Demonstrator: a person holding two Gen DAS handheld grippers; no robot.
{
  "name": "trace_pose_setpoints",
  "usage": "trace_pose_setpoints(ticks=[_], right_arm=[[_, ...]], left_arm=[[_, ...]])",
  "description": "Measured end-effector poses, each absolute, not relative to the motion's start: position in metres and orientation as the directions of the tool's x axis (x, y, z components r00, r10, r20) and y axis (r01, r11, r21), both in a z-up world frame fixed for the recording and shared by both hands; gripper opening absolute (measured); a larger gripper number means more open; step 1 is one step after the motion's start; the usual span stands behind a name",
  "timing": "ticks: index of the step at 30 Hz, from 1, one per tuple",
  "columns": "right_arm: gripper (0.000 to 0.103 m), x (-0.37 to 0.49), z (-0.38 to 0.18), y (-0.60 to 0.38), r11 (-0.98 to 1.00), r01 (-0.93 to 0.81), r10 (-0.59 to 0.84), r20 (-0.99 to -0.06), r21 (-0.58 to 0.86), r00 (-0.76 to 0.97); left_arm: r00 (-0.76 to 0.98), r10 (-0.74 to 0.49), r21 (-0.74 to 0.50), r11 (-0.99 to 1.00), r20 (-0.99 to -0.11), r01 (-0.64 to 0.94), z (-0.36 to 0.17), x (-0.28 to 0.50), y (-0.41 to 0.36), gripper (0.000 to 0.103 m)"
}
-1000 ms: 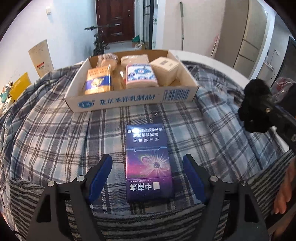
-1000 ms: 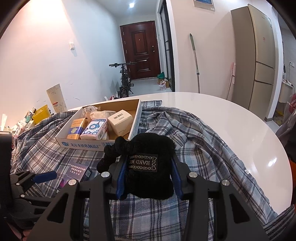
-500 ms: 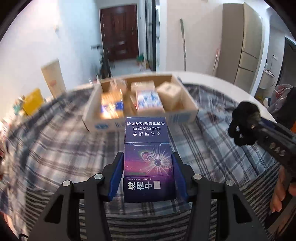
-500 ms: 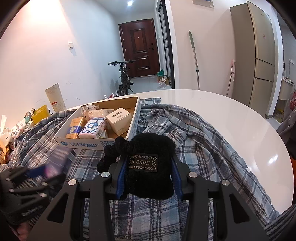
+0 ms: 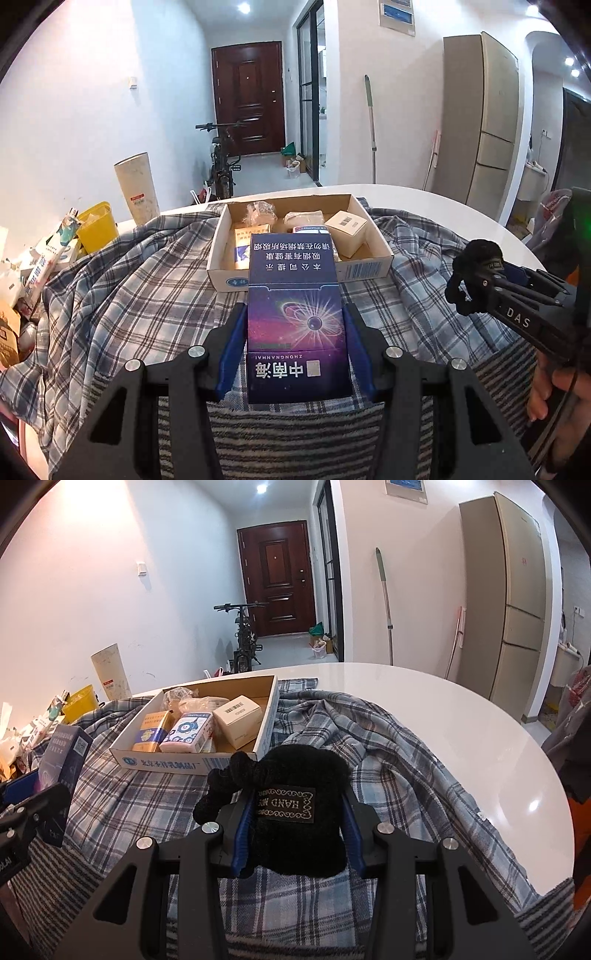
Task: Organize objects
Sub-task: 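Lift the purple cigarette box toward the cardboard box while the right gripper carries the pouch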
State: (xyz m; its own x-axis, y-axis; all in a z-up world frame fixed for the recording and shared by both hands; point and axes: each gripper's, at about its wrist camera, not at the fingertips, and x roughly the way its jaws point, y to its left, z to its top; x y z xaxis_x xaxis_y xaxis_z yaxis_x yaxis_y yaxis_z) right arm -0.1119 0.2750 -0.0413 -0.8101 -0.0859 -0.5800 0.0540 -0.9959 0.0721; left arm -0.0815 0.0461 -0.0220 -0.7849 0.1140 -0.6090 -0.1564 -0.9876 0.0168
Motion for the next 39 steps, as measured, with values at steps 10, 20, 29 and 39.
trace_pose_setpoints(ticks=[10, 20, 29, 39], right_arm=[[0.041, -0.106, -0.027, 0.262, -0.995, 0.09, -0.098, -0.554, 0.041, -0.827], [0.041, -0.103, -0.006, 0.252, -0.994, 0.108, -0.108, -0.506, 0.029, -0.856], [0.041, -0.124, 0.041, 0.24, -0.986, 0.167, -0.155, -0.443, 0.012, -0.883], [0.041, -0.186, 0.092, 0.232, -0.992, 0.126, -0.121, -0.36, 0.011, -0.925]], left_arm=[[-0.797, 0.092, 0.037, -0.989, -0.597, -0.141, -0.02, -0.076, 0.043, 0.054], [-0.816, 0.097, 0.036, -0.989, -0.57, -0.143, 0.001, -0.09, 0.037, 0.054], [-0.828, 0.166, -0.016, -0.982, -0.535, -0.186, 0.041, -0.125, 0.041, 0.054], [-0.87, 0.167, -0.055, -0.986, -0.463, -0.16, 0.091, -0.186, 0.048, 0.054]])
